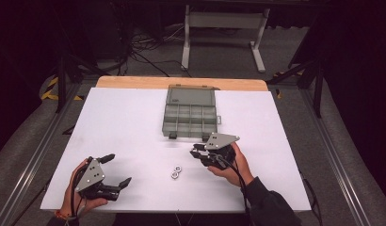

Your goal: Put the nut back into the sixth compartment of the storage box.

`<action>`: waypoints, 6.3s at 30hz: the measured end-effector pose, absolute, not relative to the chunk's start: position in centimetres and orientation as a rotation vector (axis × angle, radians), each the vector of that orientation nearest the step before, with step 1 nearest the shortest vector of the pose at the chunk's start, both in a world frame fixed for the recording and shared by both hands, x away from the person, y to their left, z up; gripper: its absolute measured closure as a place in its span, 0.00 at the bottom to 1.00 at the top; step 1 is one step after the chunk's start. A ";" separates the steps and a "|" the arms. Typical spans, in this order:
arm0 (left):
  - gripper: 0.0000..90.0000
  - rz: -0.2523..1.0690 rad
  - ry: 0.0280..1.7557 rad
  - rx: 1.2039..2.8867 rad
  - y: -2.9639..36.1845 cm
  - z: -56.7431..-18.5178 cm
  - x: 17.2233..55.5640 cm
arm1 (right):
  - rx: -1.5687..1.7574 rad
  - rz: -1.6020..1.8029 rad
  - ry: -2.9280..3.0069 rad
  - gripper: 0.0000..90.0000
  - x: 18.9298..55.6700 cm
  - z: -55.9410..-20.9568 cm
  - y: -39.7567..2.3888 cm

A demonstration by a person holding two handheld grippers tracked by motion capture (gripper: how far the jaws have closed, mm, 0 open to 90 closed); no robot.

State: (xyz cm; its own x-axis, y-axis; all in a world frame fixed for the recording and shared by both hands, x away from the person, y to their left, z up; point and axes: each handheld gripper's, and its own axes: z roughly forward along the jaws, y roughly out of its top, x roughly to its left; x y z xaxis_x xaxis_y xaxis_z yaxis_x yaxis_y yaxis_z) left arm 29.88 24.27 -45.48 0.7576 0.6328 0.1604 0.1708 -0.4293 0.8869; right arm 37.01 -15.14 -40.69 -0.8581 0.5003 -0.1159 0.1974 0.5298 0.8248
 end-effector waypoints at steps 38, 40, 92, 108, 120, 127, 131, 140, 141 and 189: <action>0.06 0.577 0.602 1.961 24.6 -45.4 29.8 | 0.722 1.156 2.391 0.79 45.8 -39.0 -10.8; 0.06 0.571 0.601 1.961 24.5 -45.4 29.8 | 0.728 1.154 2.391 0.79 46.0 -39.2 -10.7; 0.07 0.552 0.591 1.971 24.4 -45.6 29.8 | 0.821 1.022 2.448 0.78 47.9 -41.9 -9.9; 0.06 0.551 0.592 1.981 24.3 -45.6 29.8 | 0.816 1.036 2.438 0.78 47.7 -41.6 -10.1; 0.06 0.546 0.593 1.983 24.3 -45.7 29.8 | 0.814 1.052 2.429 0.77 47.7 -41.6 -10.1; 0.06 0.546 0.590 1.985 24.2 -45.7 29.8 | 0.818 1.073 2.416 0.76 47.5 -41.4 -10.3; 0.06 0.542 0.592 1.987 24.2 -45.7 29.8 | 0.802 1.107 2.410 0.74 46.9 -41.1 -10.5; 0.06 0.545 0.591 1.991 24.1 -45.7 29.8 | 0.751 1.183 2.382 0.68 44.9 -40.1 -11.6; 0.06 0.544 0.590 1.992 24.1 -45.7 29.8 | 0.738 1.189 2.375 0.67 44.5 -40.0 -11.8; 0.06 0.563 0.584 2.027 23.7 -45.7 29.6 | 0.535 1.200 2.547 0.13 36.0 -44.1 -13.0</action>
